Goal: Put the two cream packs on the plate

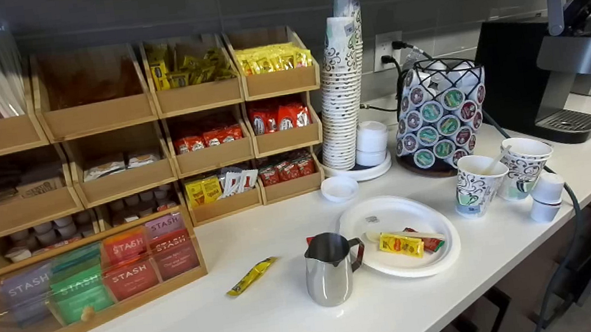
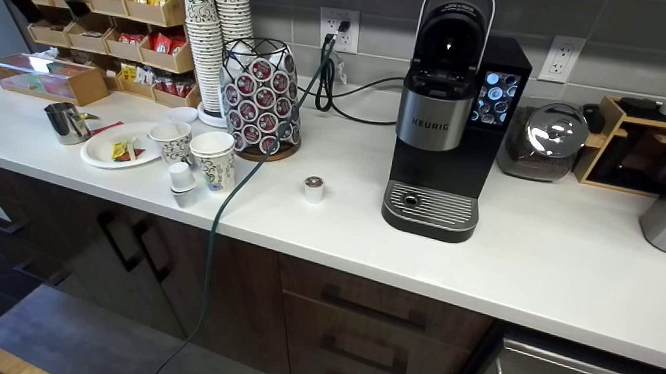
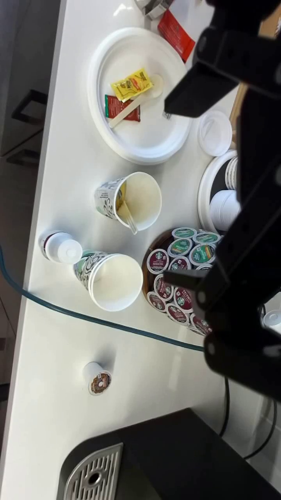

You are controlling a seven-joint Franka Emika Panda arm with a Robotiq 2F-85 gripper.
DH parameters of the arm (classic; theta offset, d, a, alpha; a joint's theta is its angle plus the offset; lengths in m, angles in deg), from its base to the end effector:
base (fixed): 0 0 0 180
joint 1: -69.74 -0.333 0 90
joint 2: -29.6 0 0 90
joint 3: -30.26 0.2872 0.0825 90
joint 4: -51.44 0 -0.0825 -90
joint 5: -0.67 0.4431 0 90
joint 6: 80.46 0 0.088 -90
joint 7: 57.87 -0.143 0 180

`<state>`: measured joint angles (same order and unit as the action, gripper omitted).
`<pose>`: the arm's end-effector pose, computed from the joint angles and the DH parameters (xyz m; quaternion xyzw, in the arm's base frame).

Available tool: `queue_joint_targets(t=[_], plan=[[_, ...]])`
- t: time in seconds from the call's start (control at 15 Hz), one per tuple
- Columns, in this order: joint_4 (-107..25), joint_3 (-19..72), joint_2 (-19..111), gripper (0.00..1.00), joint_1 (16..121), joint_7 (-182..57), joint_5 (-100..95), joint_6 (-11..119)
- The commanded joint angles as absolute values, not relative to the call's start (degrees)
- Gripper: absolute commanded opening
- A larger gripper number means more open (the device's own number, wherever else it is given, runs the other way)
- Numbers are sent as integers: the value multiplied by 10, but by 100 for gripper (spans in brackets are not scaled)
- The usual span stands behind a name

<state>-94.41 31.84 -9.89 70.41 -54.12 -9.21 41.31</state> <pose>0.4527 -0.0066 0.4482 0.9845 0.0733 0.1307 0.0910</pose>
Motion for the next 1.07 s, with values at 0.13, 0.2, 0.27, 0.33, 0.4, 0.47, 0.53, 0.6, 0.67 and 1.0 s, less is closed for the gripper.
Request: queue_joint_targets(t=[0.13, 0.2, 0.27, 0.33, 0.4, 0.47, 0.53, 0.6, 0.67, 1.0], plan=[[-945, 295, -68, 100, 697, -524, -79, 422], [-946, 290, -58, 100, 691, -520, -68, 427], [-945, 293, -45, 100, 689, -525, -62, 433], [-944, 294, -35, 100, 690, -528, -58, 434], [-951, 287, -27, 100, 690, -523, -51, 441], [-958, 279, -22, 100, 691, -516, -44, 444], [-964, 278, -14, 100, 695, -519, -41, 444], [-973, 280, -4, 100, 702, -534, -41, 444], [-980, 282, 7, 100, 708, -544, -45, 440], [-1004, 274, 27, 100, 717, -540, -40, 442]])
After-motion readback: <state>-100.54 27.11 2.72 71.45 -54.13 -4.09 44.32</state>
